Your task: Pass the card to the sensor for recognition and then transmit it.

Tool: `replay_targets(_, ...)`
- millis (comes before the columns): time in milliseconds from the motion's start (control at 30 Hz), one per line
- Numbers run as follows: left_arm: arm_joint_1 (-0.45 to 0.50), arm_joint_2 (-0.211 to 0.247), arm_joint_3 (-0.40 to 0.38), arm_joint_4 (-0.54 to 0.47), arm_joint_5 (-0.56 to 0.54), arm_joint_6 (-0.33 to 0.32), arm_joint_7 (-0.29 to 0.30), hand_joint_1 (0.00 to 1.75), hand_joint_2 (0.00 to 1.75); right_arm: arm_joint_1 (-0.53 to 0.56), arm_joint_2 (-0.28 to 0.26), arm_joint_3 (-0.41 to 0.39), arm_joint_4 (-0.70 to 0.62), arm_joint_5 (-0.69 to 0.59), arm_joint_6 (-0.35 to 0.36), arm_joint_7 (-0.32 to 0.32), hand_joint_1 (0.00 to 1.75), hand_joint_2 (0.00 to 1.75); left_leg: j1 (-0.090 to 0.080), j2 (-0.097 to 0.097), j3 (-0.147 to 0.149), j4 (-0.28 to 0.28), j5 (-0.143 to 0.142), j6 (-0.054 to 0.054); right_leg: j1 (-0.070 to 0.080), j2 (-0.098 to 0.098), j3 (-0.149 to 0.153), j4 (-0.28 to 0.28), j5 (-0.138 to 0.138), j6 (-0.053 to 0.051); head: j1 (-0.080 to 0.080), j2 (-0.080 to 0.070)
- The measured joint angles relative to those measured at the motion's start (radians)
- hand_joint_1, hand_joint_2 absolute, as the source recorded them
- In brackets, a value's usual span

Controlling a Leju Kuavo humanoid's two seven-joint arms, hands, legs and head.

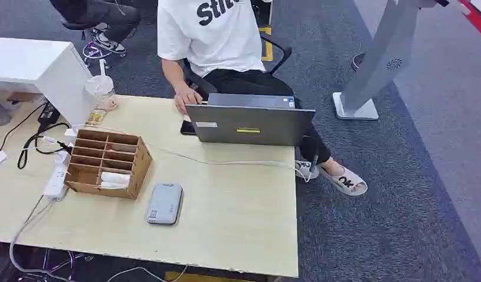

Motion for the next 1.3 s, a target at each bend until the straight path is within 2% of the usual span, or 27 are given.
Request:
replay_targets(300,-0.117,0.099,-0.169,-0.124,-0.182,0.007,0.119,0.0,1.75,-0.008,0.013,-0.045,0.013,0.064,-0.016,0.061,0.0,1.75,0.0,0.0,0.0,0.0,0.0,0.0,0.0,0.001,0.0,0.0,0.0,0.0,0.0,0.0)
replay_targets(567,-0.262,0.171,-0.283,-0.121,-0.376,0.006,0.231,0.0,1.75,-0.014,0.02,-0.062,0.022,0.122,-0.024,0.108,0.0,1.75,0.0,0.0,0.0,0.0,0.0,0.0,0.0,0.001,-0.001,0.0,0.0,0.0,0.0,0.0)
replay_targets(900,-0.451,0.225,-0.417,-0.034,-0.626,0.007,0.354,0.0,1.75,-0.022,0.025,-0.066,0.03,0.185,-0.024,0.145,0.0,1.75,0.0,0.001,0.0,0.001,0.001,0.001,0.0,0.002,-0.001,0.0,0.001,0.0,0.0,0.0)
replay_targets(1300,-0.658,0.234,-0.592,0.101,-0.892,0.002,0.487,0.0,1.75,-0.028,0.029,-0.068,0.036,0.247,-0.02,0.181,0.0,1.75,0.0,0.002,-0.001,0.001,0.001,0.001,0.0,0.003,-0.001,0.001,0.002,0.0,-0.001,0.0)
